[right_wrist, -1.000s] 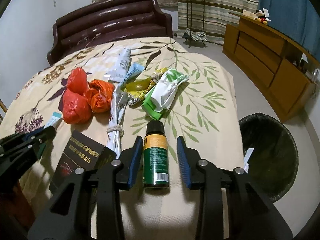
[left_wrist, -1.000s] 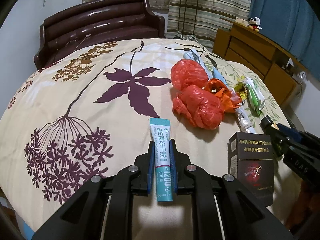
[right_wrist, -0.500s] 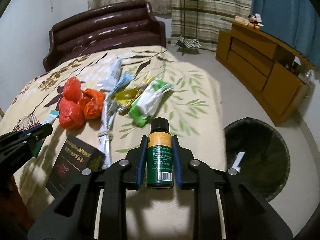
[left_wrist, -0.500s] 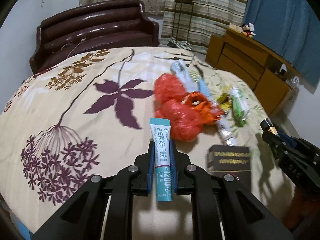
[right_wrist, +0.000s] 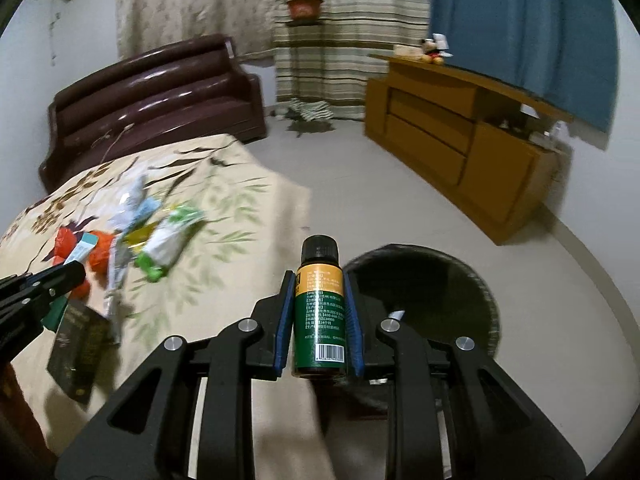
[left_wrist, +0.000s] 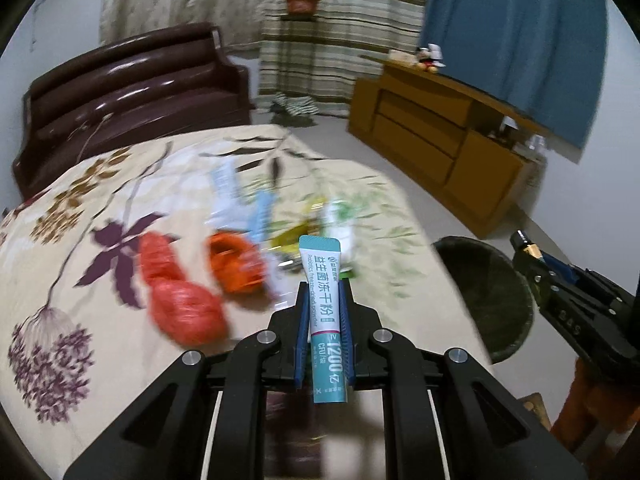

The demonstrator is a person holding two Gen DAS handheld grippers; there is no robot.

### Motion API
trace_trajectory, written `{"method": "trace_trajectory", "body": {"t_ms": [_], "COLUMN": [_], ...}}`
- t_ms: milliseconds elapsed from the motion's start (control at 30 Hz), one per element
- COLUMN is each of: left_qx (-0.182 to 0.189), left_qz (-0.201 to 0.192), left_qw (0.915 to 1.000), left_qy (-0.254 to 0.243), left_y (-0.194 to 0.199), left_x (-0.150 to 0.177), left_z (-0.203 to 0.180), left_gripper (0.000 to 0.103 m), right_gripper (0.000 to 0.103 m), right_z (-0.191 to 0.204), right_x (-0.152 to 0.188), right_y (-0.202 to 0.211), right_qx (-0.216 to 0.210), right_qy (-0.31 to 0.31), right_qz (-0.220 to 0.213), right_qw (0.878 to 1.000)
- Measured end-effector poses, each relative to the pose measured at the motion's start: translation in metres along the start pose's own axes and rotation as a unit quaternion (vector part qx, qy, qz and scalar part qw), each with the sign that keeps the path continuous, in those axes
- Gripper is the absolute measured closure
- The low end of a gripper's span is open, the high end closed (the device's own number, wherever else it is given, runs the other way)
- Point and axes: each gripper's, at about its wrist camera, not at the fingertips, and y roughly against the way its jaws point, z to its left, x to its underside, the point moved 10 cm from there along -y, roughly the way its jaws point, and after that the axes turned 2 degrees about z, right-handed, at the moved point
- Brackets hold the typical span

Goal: Collect trash
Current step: 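Carry the tube and spray can over the black bin, then open both tools to drop the tube and spray can into the bin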

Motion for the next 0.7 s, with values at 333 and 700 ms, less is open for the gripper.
{"method": "trace_trajectory", "body": {"t_ms": [333, 700], "left_qx": [0.039, 0.042], "left_qz": [-0.001, 0.022], "left_qw": [0.9975, 0.9947], "left_qy": [-0.059, -0.091], "left_y": [-0.032, -0.074], "left_x": [-0.013, -0.013], "left_z": [-0.087, -0.136], "left_gripper": [0.088, 0.088], "right_gripper": [0.08, 0.08], "right_z": [-0.061, -0.099], "right_x": [0.006, 0.01], "right_y": [-0.004, -0.025], "right_qx": [0.035, 0.045], "right_qy": [-0.038, -0.064], "right_qz": [-0.004, 0.0], "right_qw": [0.999, 0.997]}}
